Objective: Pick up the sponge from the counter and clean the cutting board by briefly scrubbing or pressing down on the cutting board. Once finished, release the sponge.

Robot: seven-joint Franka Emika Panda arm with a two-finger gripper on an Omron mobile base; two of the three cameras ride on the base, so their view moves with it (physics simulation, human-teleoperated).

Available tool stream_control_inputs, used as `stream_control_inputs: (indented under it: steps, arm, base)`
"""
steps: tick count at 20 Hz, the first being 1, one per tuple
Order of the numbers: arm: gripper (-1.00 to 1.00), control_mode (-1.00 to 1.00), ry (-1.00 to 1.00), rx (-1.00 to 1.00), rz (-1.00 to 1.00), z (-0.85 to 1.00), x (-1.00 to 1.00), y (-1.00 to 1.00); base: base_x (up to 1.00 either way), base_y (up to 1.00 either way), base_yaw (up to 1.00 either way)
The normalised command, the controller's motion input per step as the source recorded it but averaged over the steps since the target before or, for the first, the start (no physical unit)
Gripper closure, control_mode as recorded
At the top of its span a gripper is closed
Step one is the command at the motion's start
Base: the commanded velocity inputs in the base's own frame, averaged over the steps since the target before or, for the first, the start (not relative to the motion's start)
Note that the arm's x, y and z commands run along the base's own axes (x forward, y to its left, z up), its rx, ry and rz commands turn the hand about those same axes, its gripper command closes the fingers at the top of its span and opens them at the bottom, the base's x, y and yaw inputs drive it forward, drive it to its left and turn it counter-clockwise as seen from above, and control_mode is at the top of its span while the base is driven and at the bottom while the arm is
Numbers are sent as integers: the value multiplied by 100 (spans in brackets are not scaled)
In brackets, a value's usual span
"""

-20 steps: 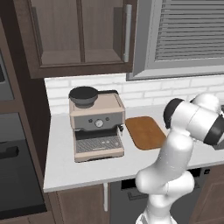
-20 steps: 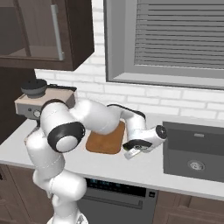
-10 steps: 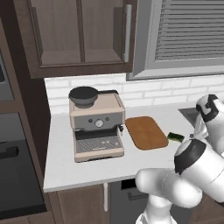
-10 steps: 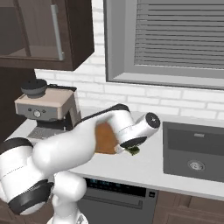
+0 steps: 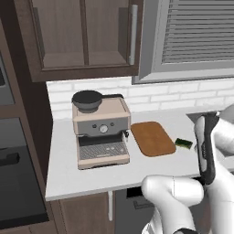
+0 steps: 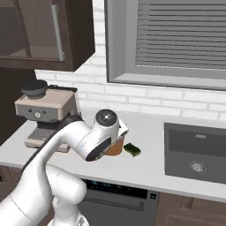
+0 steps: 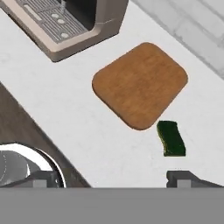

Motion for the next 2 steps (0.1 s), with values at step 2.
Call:
stream_control_inputs:
  steps: [2]
  arm:
    - [-100,-100,-3,1,-18,45,-76,34]
  base:
    - [0,0,0]
